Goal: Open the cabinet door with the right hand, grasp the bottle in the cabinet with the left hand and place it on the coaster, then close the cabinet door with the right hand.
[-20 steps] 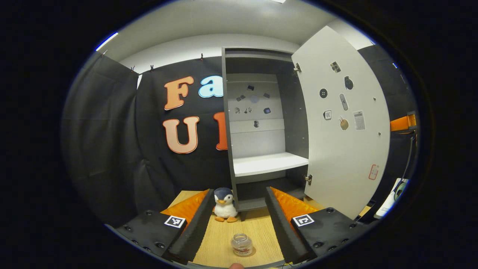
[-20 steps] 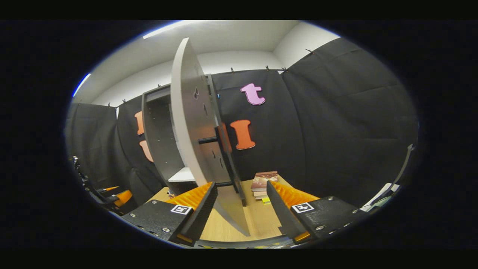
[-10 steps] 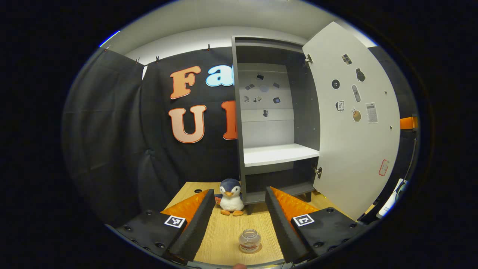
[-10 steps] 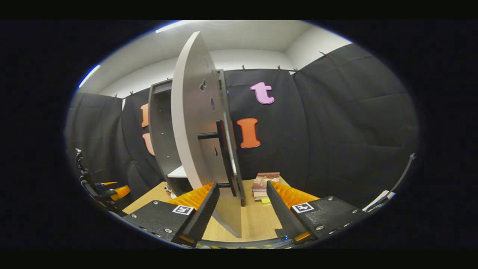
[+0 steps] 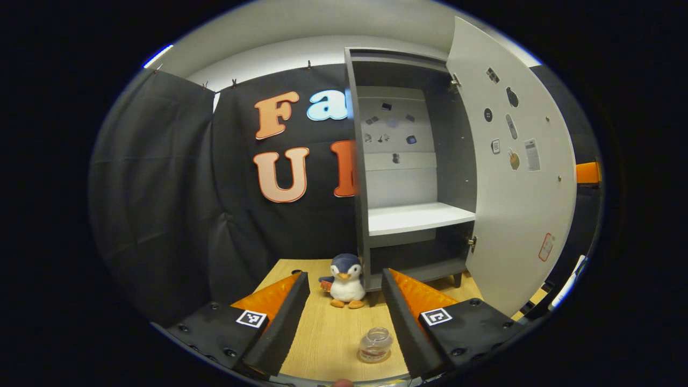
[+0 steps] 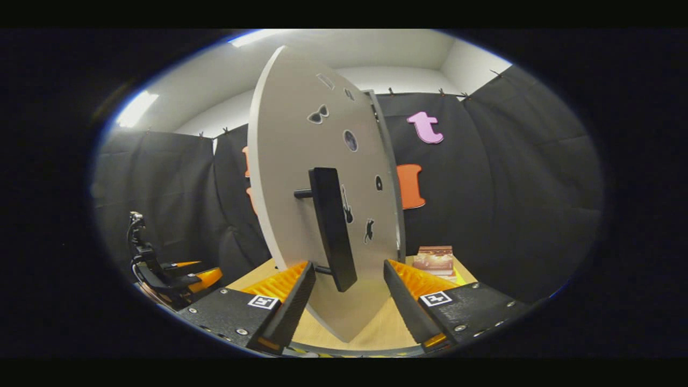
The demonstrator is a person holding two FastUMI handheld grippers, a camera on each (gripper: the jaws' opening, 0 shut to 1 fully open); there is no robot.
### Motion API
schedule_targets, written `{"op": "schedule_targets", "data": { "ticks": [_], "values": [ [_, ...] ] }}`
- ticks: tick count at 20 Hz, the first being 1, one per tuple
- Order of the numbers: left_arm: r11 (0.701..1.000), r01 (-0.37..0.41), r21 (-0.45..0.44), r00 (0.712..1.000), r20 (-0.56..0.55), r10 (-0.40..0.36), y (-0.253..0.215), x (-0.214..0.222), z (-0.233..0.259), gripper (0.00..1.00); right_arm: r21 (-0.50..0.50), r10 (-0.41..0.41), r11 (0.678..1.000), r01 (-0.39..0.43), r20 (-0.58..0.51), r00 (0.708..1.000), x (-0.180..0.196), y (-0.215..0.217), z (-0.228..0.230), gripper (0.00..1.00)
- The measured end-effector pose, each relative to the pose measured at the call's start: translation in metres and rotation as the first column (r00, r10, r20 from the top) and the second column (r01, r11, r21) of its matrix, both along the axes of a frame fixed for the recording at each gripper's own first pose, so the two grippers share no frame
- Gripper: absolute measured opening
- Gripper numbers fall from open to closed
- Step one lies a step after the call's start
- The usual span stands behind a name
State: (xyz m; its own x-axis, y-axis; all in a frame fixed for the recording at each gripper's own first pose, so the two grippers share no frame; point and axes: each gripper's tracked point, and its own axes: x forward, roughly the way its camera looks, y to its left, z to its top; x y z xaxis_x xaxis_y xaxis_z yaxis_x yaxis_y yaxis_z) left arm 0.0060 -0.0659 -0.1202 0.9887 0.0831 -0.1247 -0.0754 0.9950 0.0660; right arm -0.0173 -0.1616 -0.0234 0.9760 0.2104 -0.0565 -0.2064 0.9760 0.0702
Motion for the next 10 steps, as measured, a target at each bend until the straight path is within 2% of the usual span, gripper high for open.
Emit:
{"op": "schedule_targets", "data": {
  "ticks": [1, 2, 3, 5, 10],
  "values": [
    [1.0, -0.013, 0.0, 1.0, 0.003, 0.013, 0.006, -0.001, 0.002, 0.89, -0.009, 0.012, 1.0, -0.012, 0.009, 1.0, 0.006, 0.006, 0.001, 0.81],
    [0.999, -0.032, 0.0, 0.999, 0.005, 0.032, 0.018, -0.001, 0.002, 0.89, -0.007, 0.033, 0.999, -0.033, 0.01, 0.999, 0.012, 0.018, 0.001, 0.87],
    [0.999, -0.044, -0.005, 0.999, 0.004, 0.044, 0.025, -0.001, 0.002, 0.89, 0.005, 0.057, 0.998, -0.057, 0.006, 0.998, 0.02, 0.029, -0.002, 0.81],
    [0.998, -0.067, -0.01, 0.998, 0.0, 0.067, 0.038, 0.002, 0.0, 0.89, 0.036, 0.091, 0.995, -0.091, -0.001, 0.996, 0.034, 0.049, -0.006, 0.82],
    [0.992, -0.122, -0.02, 0.993, 0.003, 0.122, 0.07, 0.009, 0.003, 0.89, 0.053, 0.122, 0.991, -0.122, 0.005, 0.993, 0.074, 0.094, -0.012, 0.92]
  ]
}}
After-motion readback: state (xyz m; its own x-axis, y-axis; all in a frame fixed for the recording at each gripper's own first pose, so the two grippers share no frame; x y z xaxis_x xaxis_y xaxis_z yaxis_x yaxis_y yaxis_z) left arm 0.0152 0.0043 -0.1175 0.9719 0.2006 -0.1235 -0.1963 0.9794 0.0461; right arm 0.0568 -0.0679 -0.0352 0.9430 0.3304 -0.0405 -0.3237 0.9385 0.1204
